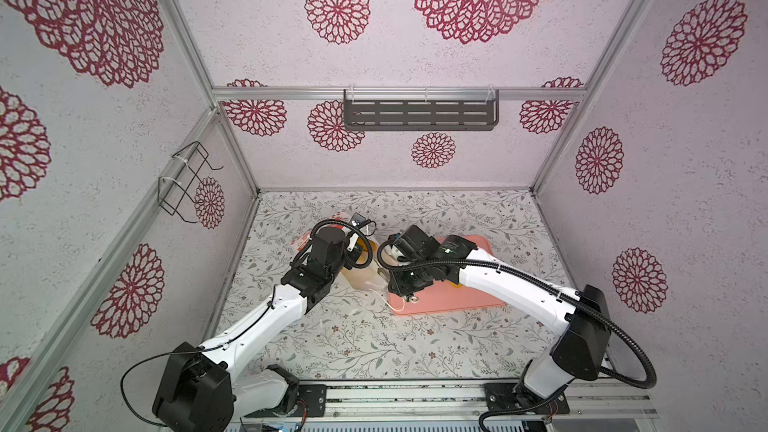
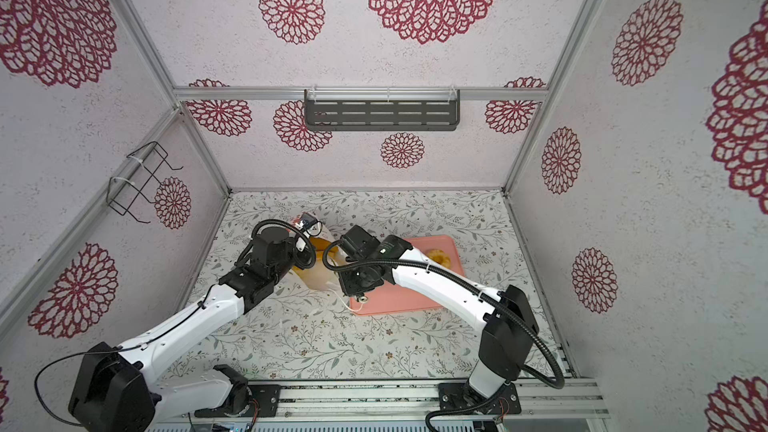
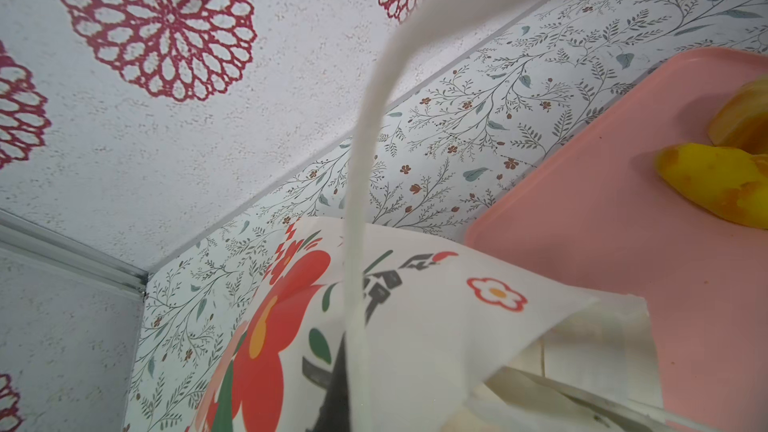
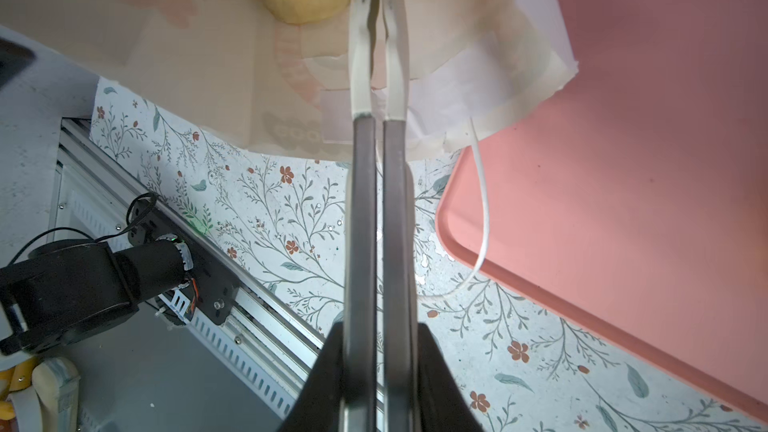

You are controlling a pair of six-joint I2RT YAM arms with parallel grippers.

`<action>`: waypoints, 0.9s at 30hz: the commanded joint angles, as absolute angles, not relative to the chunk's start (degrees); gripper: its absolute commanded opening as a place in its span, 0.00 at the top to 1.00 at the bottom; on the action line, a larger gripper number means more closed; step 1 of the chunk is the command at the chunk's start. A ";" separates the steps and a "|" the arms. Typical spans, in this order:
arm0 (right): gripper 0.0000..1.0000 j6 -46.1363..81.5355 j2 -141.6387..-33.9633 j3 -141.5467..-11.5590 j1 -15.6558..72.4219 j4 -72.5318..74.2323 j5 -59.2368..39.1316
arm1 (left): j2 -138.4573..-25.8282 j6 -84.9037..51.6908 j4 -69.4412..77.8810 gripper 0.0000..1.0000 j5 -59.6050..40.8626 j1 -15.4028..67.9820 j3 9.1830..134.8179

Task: Take the fake bread out of the paper bag

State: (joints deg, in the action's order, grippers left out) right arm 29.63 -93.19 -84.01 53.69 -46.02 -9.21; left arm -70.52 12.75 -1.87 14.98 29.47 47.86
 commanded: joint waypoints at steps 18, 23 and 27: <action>0.98 23.85 -86.70 -76.14 53.92 -31.21 -5.79 | -69.56 9.83 1.12 1.00 11.38 29.80 47.82; 0.98 29.89 -78.95 -68.67 54.56 -25.42 -8.47 | -66.97 10.91 2.55 1.00 7.89 29.78 44.90; 0.98 33.22 -72.41 -62.80 56.42 -21.75 -9.16 | -64.60 13.73 1.31 1.00 7.02 29.17 44.34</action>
